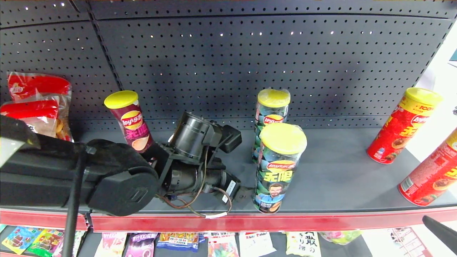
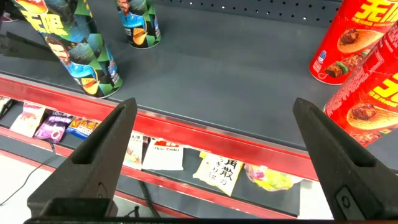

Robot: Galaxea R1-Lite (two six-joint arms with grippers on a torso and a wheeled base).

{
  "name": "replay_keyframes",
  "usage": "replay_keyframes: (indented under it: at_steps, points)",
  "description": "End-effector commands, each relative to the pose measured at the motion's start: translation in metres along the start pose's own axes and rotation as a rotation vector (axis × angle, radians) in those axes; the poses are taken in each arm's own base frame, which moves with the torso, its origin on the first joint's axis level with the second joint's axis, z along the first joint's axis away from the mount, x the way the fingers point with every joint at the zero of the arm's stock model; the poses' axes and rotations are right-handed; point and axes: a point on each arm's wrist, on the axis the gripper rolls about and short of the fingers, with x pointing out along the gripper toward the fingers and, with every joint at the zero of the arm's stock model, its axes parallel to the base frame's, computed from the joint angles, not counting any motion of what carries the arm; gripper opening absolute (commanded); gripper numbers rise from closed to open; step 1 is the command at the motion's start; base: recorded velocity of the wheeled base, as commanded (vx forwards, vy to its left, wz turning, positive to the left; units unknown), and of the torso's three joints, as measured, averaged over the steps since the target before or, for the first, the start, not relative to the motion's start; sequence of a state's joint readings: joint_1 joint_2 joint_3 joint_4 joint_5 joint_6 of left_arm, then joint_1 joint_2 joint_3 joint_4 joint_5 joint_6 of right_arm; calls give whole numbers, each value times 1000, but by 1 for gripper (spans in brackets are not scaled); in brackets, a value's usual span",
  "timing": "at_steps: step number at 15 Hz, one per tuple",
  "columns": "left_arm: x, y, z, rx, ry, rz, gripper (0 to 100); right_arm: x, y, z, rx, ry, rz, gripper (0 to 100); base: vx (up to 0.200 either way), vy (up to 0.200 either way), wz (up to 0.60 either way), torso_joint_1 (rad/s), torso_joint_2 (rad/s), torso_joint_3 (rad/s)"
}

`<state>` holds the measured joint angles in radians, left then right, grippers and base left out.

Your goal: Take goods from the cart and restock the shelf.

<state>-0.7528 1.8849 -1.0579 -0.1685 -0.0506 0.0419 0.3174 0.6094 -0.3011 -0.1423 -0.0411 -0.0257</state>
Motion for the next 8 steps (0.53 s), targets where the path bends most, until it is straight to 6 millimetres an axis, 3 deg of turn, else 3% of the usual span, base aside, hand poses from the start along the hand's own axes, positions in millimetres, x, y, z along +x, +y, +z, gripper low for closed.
replay_keyframes:
  at_steps: [1, 6, 8]
  points:
    - [0, -1, 0, 1, 0, -2, 100, 1, 0, 0, 0, 3, 0, 100, 0, 0, 0, 0, 0, 0]
    - [-2, -1, 0, -1, -3, 0, 100, -1, 0, -1, -1, 0, 1, 100, 0, 0, 0, 0, 0, 0]
    - [-22, 4, 1, -14, -31, 22, 100, -1, 0, -5, -1, 7, 0, 100, 0, 0, 0, 0, 0, 0]
